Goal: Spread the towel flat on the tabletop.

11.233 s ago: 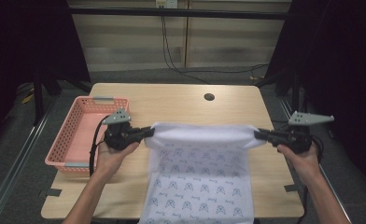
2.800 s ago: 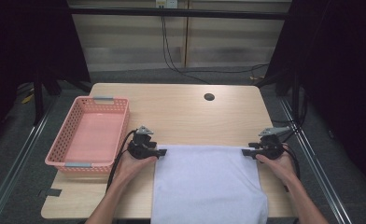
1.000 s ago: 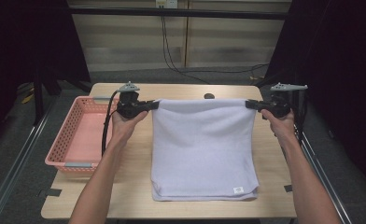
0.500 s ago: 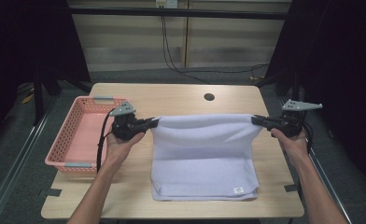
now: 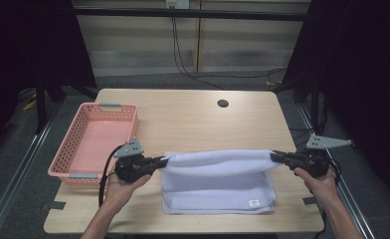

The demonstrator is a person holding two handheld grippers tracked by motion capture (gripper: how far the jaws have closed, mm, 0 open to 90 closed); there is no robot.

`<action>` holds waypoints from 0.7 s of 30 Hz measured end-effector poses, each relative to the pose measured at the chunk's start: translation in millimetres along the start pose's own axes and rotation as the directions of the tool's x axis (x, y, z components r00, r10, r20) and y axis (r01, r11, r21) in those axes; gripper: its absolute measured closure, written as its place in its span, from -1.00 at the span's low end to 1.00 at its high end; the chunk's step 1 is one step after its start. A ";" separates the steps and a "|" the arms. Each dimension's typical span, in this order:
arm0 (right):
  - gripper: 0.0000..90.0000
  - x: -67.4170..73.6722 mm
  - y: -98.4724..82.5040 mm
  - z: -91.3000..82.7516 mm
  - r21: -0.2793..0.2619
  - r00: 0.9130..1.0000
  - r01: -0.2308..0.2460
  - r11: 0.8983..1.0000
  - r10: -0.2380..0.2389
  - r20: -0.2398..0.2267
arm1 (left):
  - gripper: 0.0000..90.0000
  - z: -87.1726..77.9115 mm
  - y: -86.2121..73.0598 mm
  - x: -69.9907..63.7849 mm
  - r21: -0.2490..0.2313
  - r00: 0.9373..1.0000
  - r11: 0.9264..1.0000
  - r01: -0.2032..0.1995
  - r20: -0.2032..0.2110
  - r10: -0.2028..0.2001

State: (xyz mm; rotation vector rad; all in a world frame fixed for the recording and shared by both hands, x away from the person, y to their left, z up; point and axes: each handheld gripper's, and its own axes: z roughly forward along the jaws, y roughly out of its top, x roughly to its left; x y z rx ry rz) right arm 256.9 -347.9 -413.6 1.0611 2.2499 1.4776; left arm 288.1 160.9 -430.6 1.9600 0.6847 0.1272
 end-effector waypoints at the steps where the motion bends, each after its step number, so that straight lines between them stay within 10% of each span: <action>1: 0.86 3.3 -4.8 -1.0 0.006 1.000 -0.002 1.000 0.002 -0.006 | 0.87 -0.2 -6.0 -1.5 0.012 1.000 1.000 0.003 0.009 -0.003; 14: 0.73 24.1 -66.5 -8.9 0.162 0.999 -0.016 0.987 0.023 -0.038 | 0.80 3.2 -48.6 -18.0 0.155 0.997 0.988 0.013 0.079 -0.025; 21: 0.49 35.0 -80.0 -17.9 0.188 0.998 -0.034 0.982 0.044 -0.048 | 0.58 -7.7 -55.4 -24.5 0.148 0.992 0.989 0.014 0.119 -0.032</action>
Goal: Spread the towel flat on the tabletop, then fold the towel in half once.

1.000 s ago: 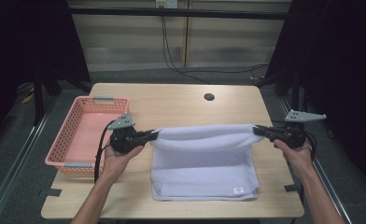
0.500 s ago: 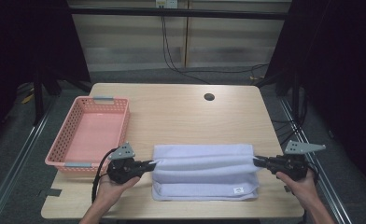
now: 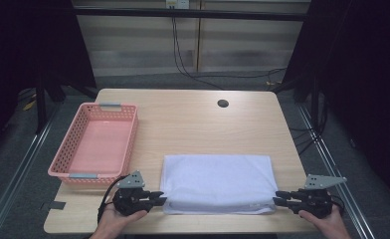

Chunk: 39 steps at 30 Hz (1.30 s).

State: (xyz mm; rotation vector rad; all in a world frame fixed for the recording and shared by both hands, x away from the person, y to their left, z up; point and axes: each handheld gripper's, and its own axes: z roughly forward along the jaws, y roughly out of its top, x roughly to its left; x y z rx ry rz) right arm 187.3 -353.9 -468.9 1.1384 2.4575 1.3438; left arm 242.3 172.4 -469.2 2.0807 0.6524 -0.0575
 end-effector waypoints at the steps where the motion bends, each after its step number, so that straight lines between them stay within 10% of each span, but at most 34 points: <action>1: 0.41 1.1 1.8 -1.7 -0.016 1.000 -0.008 1.000 0.008 0.011 | 0.52 -1.6 1.8 0.8 -0.027 1.000 1.000 0.013 0.000 -0.013; 7: 0.17 -0.9 12.4 6.8 -0.033 0.997 -0.034 0.999 0.036 0.073 | 0.45 8.6 17.8 22.3 -0.031 0.995 0.998 0.049 -0.082 -0.051; 16: -0.12 -10.7 20.4 57.8 0.114 0.986 -0.056 0.992 0.037 0.161 | 0.33 47.8 22.9 47.8 0.101 0.992 0.993 0.056 -0.114 -0.044; 24: 0.09 -6.1 17.2 60.3 0.157 0.968 0.012 0.988 -0.050 0.244 | 0.39 58.5 26.7 46.4 0.091 0.993 0.994 0.052 -0.114 -0.042; 33: 0.01 -20.7 6.2 34.3 0.115 0.961 -0.060 0.992 0.026 0.276 | 0.09 77.7 44.2 35.7 0.109 0.998 0.993 0.051 -0.050 -0.046; 39: -0.15 1.0 13.1 22.2 -0.021 0.974 -0.058 0.998 0.061 0.220 | -0.13 69.3 51.8 45.2 0.072 0.991 0.995 0.065 -0.125 -0.056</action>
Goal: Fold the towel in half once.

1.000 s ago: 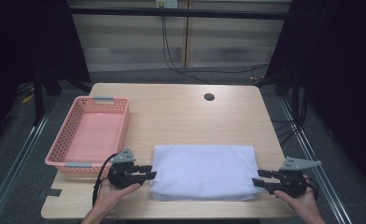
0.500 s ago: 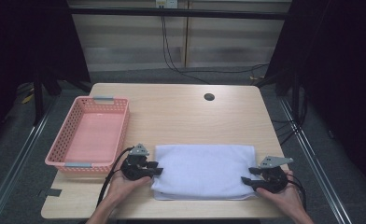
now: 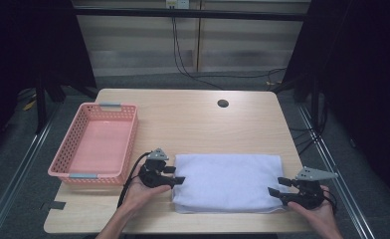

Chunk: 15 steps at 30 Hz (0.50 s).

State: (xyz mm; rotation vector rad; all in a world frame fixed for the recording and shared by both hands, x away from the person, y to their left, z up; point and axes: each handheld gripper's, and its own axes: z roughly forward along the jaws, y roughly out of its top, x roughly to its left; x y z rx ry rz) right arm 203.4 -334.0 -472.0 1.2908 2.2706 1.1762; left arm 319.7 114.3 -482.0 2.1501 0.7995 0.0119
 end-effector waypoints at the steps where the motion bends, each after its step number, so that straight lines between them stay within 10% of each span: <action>1: -0.18 6.1 1.2 0.3 -0.002 1.000 -0.003 1.000 0.003 -0.010 | -0.18 0.2 2.4 3.6 -0.018 1.000 1.000 0.006 -0.008 -0.006; 9: -0.24 55.8 26.5 32.5 0.026 0.985 0.051 0.998 -0.046 -0.166 | -0.20 8.2 22.0 21.0 -0.092 1.000 0.996 0.023 0.001 -0.023; 15: -0.24 102.1 55.5 82.2 0.061 0.946 0.152 0.986 -0.127 -0.299 | -0.26 -1.4 16.9 19.8 -0.078 1.000 0.997 0.012 -0.025 -0.014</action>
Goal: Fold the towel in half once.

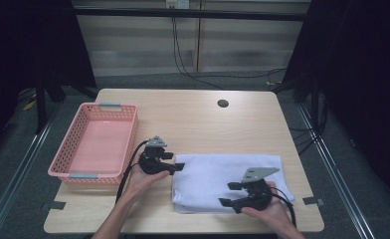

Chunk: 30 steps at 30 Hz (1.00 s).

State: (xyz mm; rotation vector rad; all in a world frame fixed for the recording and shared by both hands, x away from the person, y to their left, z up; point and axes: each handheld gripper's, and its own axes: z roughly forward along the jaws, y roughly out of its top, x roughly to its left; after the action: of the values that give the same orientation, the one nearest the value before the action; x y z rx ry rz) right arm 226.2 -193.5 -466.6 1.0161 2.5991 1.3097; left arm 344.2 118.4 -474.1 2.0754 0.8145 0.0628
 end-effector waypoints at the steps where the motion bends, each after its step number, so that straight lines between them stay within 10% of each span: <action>1: -0.24 2.6 4.6 6.6 0.002 1.000 0.008 1.000 -0.008 -0.015 | -0.26 -3.0 -0.9 1.3 -0.008 1.000 1.000 0.003 -0.006 -0.003; 14: -0.05 27.3 45.1 91.0 0.052 0.978 0.077 0.996 -0.065 -0.196 | -0.26 -5.3 -6.0 5.1 -0.007 1.000 1.000 0.018 -0.010 -0.018; 30: -0.15 50.6 32.1 106.6 0.074 0.970 0.224 0.972 -0.215 -0.118 | -0.28 -6.1 -5.9 7.6 -0.023 0.999 0.999 0.036 -0.019 -0.037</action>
State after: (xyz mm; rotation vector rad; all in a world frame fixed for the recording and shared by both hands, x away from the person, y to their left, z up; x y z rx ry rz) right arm 238.9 -76.4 -499.4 0.6576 2.7744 1.2425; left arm 345.1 129.4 -476.7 2.0408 0.8595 0.0726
